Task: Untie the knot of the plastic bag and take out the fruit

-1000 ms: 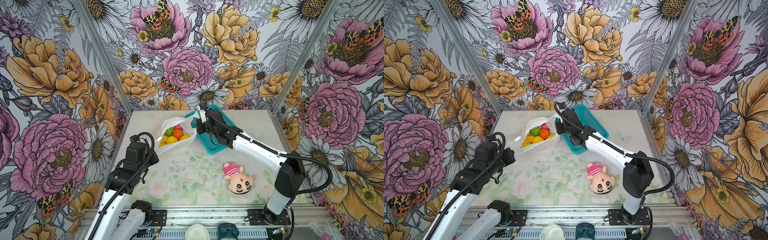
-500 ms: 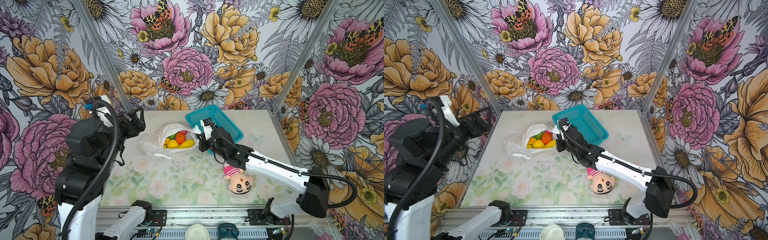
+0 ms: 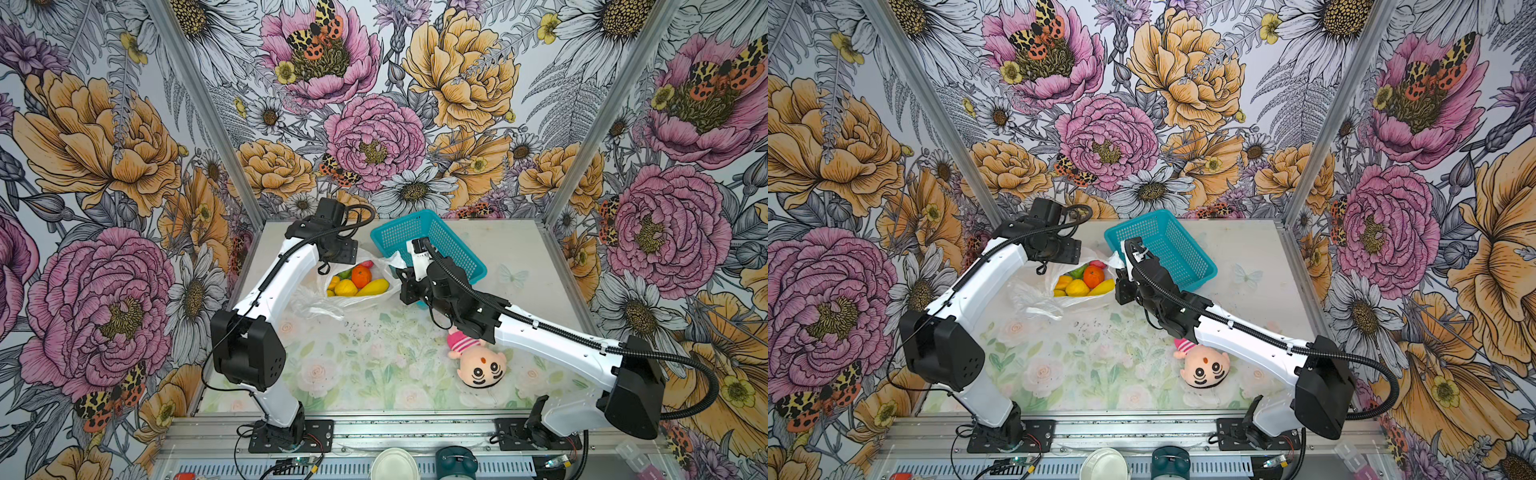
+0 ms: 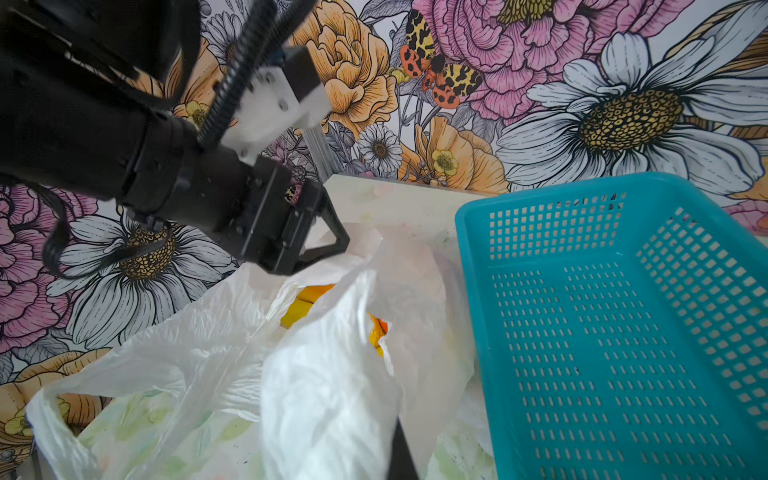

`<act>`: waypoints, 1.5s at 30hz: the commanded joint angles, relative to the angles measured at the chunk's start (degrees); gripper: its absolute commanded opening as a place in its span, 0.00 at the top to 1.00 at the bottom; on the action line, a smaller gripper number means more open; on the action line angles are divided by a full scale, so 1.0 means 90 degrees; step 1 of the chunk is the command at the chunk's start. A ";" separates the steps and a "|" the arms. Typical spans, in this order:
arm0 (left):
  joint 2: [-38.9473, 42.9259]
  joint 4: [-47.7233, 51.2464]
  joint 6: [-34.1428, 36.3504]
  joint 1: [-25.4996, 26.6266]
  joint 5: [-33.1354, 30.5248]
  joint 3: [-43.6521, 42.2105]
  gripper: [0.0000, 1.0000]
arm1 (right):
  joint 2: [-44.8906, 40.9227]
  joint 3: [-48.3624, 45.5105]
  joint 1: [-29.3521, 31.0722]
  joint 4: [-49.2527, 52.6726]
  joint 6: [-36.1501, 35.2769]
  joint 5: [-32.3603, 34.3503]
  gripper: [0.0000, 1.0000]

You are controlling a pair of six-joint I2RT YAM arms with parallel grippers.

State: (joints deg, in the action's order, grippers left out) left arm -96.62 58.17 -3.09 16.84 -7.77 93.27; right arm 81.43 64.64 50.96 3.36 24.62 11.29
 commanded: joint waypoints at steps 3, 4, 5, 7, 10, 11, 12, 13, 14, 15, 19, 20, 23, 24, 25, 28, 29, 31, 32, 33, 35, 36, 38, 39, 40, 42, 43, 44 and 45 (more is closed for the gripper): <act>0.0853 -0.0299 0.0653 0.0103 -0.0099 -0.0228 0.14 | 0.0126 0.0110 -0.0170 -0.0138 0.0205 -0.0120 1.00; 0.0924 -0.0447 0.0746 0.0150 -0.0224 -0.0386 0.13 | 0.0158 0.0121 -0.0216 -0.0136 0.0247 -0.0191 1.00; 0.0916 -0.0484 0.0842 0.0211 -0.0387 -0.0504 0.12 | 0.0179 0.0122 -0.0253 -0.0133 0.0293 -0.0246 1.00; 0.0807 -0.0468 0.0934 0.0286 -0.0668 -0.0572 0.11 | 0.0227 0.0120 -0.0336 -0.0137 0.0404 -0.0325 1.00; 0.0865 -0.0476 0.0969 0.0270 -0.0181 -0.0579 0.11 | 0.0269 0.0132 -0.0432 -0.0137 0.0497 -0.0427 1.00; 0.0913 -0.0499 0.0966 0.0252 -0.0065 -0.0587 0.11 | 0.0278 0.0125 -0.0447 -0.0138 0.0514 -0.0433 1.00; 0.0975 -0.0543 0.0978 0.0253 -0.0014 -0.0638 0.11 | 0.0270 0.0122 -0.0468 -0.0138 0.0534 -0.0431 1.00; 0.1008 -0.0573 0.1042 0.0272 -0.0038 -0.0700 0.10 | 0.0269 0.0121 -0.0497 -0.0138 0.0552 -0.0430 1.00; 0.1009 -0.0598 0.1123 0.0297 -0.0091 -0.0795 0.08 | 0.0278 0.0122 -0.0520 -0.0138 0.0578 -0.0442 1.00; 0.0971 -0.0632 0.1204 0.0330 -0.0181 -0.0881 0.07 | 0.0287 0.0132 -0.0555 -0.0138 0.0606 -0.0479 1.00; 0.0724 -0.0598 0.1324 0.0356 -0.0319 -0.0915 0.06 | 0.0327 0.0209 -0.0580 -0.0138 0.0696 -0.0673 1.00; 0.0721 -0.0598 0.1355 0.0355 -0.0248 -0.0921 0.06 | 0.0337 0.0221 -0.0574 -0.0138 0.0699 -0.0687 1.00; 0.0742 -0.0618 0.1421 0.0355 -0.0282 -0.0990 0.05 | 0.0323 0.0218 -0.0583 -0.0132 0.0733 -0.0749 1.00; 0.0694 -0.0618 0.1437 0.0355 -0.0364 -0.1008 0.05 | 0.0310 0.0210 -0.0578 -0.0129 0.0759 -0.0796 1.00; 0.0619 -0.0603 0.1460 0.0354 -0.0422 -0.1023 0.05 | 0.0284 0.0202 -0.0576 -0.0129 0.0777 -0.0848 1.00; 0.0331 -0.0585 0.1491 0.0365 -0.0657 -0.0966 0.05 | 0.0180 0.0153 -0.0576 -0.0129 0.0843 -0.0956 1.00; 0.0276 -0.0590 0.1505 0.0366 -0.0755 -0.0938 0.05 | 0.0141 0.0126 -0.0575 -0.0130 0.0862 -0.0976 1.00; 0.0132 -0.0605 0.1498 0.0341 -0.0942 -0.0860 0.05 | 0.0032 0.0039 -0.0574 -0.0138 0.0923 -0.0976 1.00; 0.0054 -0.0606 0.1489 0.0335 -0.1004 -0.0826 0.05 | -0.0012 -0.0006 -0.0575 -0.0136 0.0955 -0.0986 1.00; -0.0035 -0.0612 0.1483 0.0314 -0.1072 -0.0781 0.06 | -0.0075 -0.0066 -0.0575 -0.0146 0.1016 -0.1015 1.00; -0.0250 -0.0595 0.1469 0.0283 -0.1146 -0.0674 0.08 | -0.0179 -0.0187 -0.0576 -0.0176 0.1081 -0.1088 1.00; -0.0356 -0.0595 0.1476 0.0284 -0.1165 -0.0618 0.10 | -0.0239 -0.0265 -0.0583 -0.0194 0.1101 -0.1130 1.00; -0.0488 -0.0583 0.1425 0.0245 -0.1216 -0.0510 0.13 | -0.0351 -0.0419 -0.0557 -0.0233 0.1122 -0.1176 1.00; -0.0521 -0.0584 0.1378 0.0204 -0.1208 -0.0451 0.17 | -0.0412 -0.0507 -0.0540 -0.0253 0.1131 -0.1195 1.00; -0.0534 -0.0580 0.1319 0.0138 -0.1149 -0.0391 0.23 | -0.0466 -0.0593 -0.0521 -0.0290 0.1117 -0.1215 1.00; -0.0537 -0.0558 0.1160 -0.0037 -0.0919 -0.0267 0.50 | -0.0595 -0.0815 -0.0498 -0.0389 0.1102 -0.1220 1.00; -0.0551 -0.0524 0.1053 -0.0150 -0.0790 -0.0181 0.73 | -0.0659 -0.0931 -0.0483 -0.0459 0.1100 -0.1207 1.00; -0.0570 -0.0480 0.0946 -0.0229 -0.0709 -0.0101 0.88 | -0.0703 -0.1048 -0.0478 -0.0528 0.1102 -0.1206 1.00; -0.0591 -0.0428 0.0868 -0.0305 -0.0591 -0.0003 0.99 | -0.0748 -0.1193 -0.0482 -0.0623 0.1096 -0.1205 1.00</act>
State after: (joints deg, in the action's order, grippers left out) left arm -102.43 54.17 7.44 16.38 -15.29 90.11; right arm 76.90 56.12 46.19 0.78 33.95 1.02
